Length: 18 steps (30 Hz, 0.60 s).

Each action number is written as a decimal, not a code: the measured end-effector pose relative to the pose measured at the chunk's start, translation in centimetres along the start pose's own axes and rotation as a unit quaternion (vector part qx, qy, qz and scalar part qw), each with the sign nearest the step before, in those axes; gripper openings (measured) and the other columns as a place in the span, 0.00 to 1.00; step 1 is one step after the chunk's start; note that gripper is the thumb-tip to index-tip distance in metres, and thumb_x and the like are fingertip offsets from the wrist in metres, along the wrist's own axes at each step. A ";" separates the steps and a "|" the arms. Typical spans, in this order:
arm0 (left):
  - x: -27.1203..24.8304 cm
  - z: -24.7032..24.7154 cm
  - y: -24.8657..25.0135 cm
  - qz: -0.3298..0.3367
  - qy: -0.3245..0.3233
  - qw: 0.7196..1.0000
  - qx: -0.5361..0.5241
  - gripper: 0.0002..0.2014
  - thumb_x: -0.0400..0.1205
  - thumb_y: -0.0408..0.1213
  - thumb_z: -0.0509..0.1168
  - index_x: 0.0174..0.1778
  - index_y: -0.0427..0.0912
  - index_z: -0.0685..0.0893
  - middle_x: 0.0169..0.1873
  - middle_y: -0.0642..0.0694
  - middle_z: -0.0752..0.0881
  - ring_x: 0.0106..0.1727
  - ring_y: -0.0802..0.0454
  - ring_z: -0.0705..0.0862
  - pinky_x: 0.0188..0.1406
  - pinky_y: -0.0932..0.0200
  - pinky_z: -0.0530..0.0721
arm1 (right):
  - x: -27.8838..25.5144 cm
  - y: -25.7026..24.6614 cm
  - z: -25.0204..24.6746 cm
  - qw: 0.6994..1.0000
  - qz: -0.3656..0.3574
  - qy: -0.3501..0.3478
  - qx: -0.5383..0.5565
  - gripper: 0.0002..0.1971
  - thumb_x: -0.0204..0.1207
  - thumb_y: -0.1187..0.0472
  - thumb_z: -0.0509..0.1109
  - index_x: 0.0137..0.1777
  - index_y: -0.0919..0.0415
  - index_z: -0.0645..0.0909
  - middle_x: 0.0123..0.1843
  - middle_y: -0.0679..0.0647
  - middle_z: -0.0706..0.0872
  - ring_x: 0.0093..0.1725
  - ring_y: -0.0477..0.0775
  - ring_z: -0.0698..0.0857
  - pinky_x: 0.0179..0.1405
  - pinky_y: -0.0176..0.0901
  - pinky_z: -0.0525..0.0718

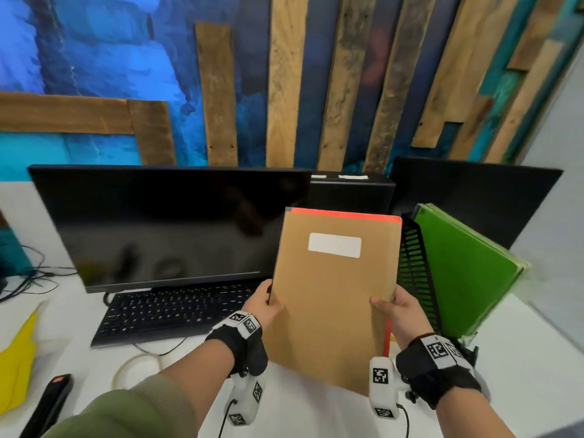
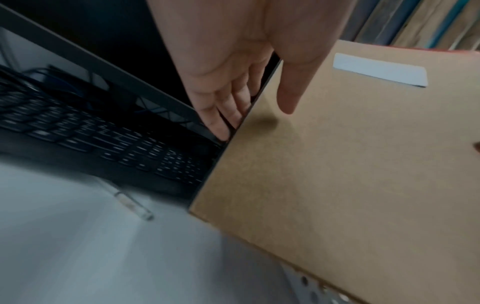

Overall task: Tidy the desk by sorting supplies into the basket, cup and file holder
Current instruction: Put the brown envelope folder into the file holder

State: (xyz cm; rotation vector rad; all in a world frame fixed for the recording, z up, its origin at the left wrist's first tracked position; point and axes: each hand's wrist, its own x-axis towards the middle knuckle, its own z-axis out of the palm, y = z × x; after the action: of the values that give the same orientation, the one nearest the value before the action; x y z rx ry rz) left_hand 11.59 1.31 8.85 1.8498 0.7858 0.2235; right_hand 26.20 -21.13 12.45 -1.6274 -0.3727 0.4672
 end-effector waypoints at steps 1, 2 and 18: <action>0.2 1.3 0.9 0.003 -0.010 1.000 0.007 0.33 0.81 0.33 0.64 0.81 0.46 0.59 0.70 0.42 0.77 0.72 0.43 0.75 0.72 0.52 0.74 | 0.2 -0.4 -1.4 1.000 -0.006 0.021 -0.010 0.15 0.78 0.74 0.63 0.53 0.54 0.81 0.54 0.60 0.88 0.51 0.61 0.86 0.55 0.57 0.84; 0.5 2.6 1.5 0.009 -0.018 1.000 0.017 0.33 0.82 0.31 0.64 0.81 0.45 0.58 0.69 0.43 0.76 0.74 0.44 0.73 0.71 0.57 0.72 | 0.3 -0.7 -2.7 0.999 -0.013 0.039 -0.028 0.13 0.78 0.72 0.64 0.53 0.53 0.81 0.54 0.59 0.88 0.52 0.61 0.87 0.57 0.59 0.84; 3.9 17.8 11.8 0.128 -0.119 0.974 0.141 0.28 0.83 0.34 0.63 0.80 0.49 0.64 0.82 0.47 0.58 0.83 0.51 0.57 0.80 0.60 0.60 | 1.6 -8.4 -17.3 0.944 -0.183 0.272 0.022 0.18 0.81 0.66 0.63 0.70 0.64 0.74 0.66 0.56 0.82 0.65 0.57 0.81 0.69 0.52 0.78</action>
State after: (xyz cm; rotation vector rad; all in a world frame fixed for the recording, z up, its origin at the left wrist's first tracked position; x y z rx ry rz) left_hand 28.25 -12.45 11.02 2.2005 0.4269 0.0518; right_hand 36.59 -34.28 21.96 -1.5258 -0.2330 -0.2569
